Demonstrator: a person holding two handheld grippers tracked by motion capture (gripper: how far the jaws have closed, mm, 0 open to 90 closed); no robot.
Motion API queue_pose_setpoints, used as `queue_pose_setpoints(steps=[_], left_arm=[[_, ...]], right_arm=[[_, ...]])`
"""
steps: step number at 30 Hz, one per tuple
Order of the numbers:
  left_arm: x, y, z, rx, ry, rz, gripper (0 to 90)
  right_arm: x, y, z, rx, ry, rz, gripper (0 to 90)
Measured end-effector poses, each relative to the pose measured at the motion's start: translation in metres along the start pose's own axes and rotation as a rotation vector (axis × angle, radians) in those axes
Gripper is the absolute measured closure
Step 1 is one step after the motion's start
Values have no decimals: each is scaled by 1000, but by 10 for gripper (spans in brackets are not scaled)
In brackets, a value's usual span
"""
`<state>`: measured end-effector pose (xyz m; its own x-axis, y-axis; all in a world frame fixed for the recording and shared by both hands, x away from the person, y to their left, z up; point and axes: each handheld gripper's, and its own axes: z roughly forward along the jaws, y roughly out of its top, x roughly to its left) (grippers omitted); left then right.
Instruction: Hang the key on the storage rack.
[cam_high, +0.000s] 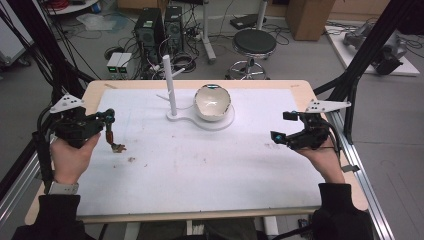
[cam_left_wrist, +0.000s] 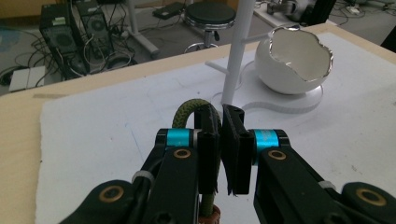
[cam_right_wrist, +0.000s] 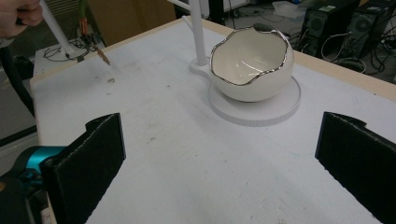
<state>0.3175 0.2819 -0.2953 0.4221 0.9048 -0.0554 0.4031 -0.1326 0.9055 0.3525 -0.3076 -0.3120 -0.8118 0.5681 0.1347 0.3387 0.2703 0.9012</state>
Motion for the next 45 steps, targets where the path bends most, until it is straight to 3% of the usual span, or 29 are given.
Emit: queue_pose_setpoints(steps=[4,6,15,20,26,32,34,40,45], left_arm=[[-4,3,-4,-24,3,37,844],[-5,3,-3,-13,-11,46,844],[-16,12,11,-2,-57,63,844],[-28,22,31,-25,-90,32,844],[-51,42,64,-21,-130,47,844],[-71,57,95,6,-140,70,844],[-72,59,103,16,-139,73,844],[-65,65,117,24,-122,32,844],[-65,66,125,18,-139,10,843]], right_arm=[[0,0,0,1,3,-1,8],[1,1,1,-1,3,1,8],[0,2,2,-9,7,1,8],[0,2,1,-13,9,5,8],[-1,3,2,-12,12,6,8],[3,2,2,-7,7,-13,8],[4,2,2,-8,8,-15,8],[5,0,2,-3,8,-14,8],[6,-1,-2,-16,-10,-20,8]])
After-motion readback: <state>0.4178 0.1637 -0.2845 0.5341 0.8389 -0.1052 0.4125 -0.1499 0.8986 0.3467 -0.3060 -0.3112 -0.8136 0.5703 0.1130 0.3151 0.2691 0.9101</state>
